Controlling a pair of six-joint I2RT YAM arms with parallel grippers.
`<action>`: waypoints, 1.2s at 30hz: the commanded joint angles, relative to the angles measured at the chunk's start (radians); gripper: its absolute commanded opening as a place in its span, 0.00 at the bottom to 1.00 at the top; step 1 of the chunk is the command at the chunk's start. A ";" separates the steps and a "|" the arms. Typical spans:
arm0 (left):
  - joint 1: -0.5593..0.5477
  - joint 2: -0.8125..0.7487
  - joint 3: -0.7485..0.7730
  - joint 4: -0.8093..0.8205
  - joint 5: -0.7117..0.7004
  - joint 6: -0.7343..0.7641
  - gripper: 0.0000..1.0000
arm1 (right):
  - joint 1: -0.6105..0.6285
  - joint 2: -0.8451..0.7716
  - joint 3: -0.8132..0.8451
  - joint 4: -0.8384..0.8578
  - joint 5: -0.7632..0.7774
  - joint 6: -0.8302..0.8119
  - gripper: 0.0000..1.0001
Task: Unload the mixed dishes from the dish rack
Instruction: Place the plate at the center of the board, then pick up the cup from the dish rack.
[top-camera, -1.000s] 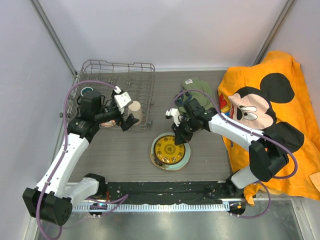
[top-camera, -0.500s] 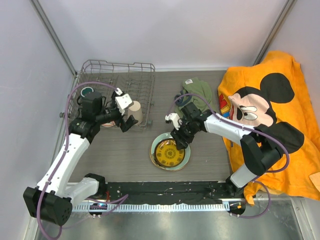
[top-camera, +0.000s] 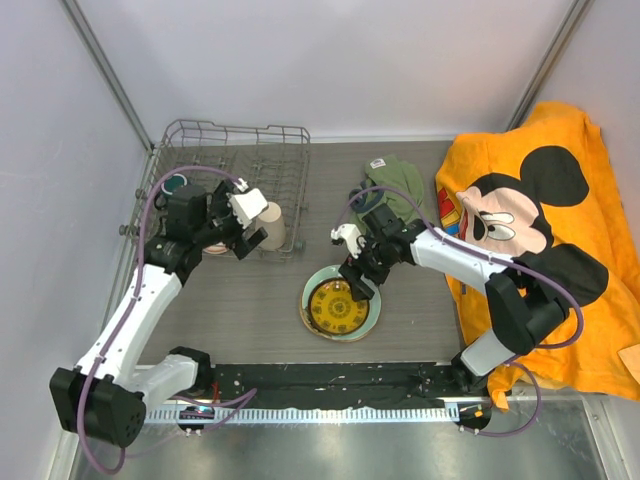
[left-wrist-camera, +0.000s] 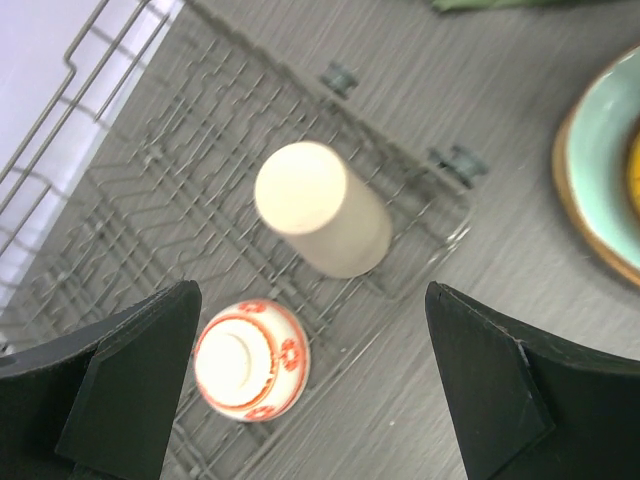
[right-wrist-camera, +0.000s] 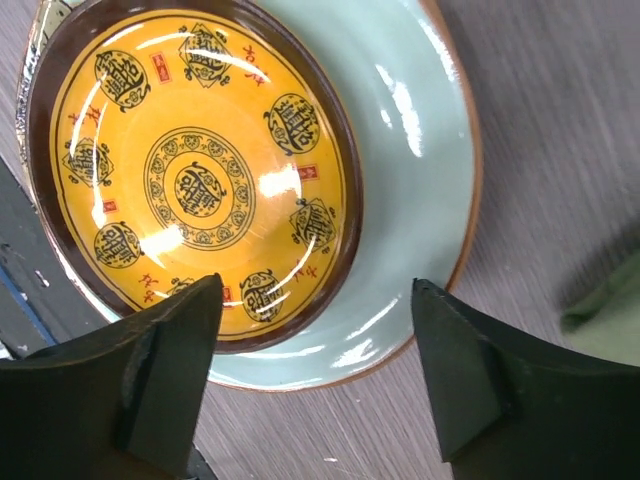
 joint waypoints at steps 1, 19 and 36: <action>0.040 0.030 0.017 0.039 -0.090 0.090 1.00 | 0.004 -0.111 0.020 0.039 0.068 -0.004 0.84; 0.184 0.240 0.189 0.063 -0.211 -0.167 1.00 | 0.004 -0.288 -0.033 0.185 0.236 0.034 0.95; 0.181 0.418 0.312 0.023 0.146 -0.454 1.00 | 0.004 -0.312 -0.088 0.219 0.322 -0.012 1.00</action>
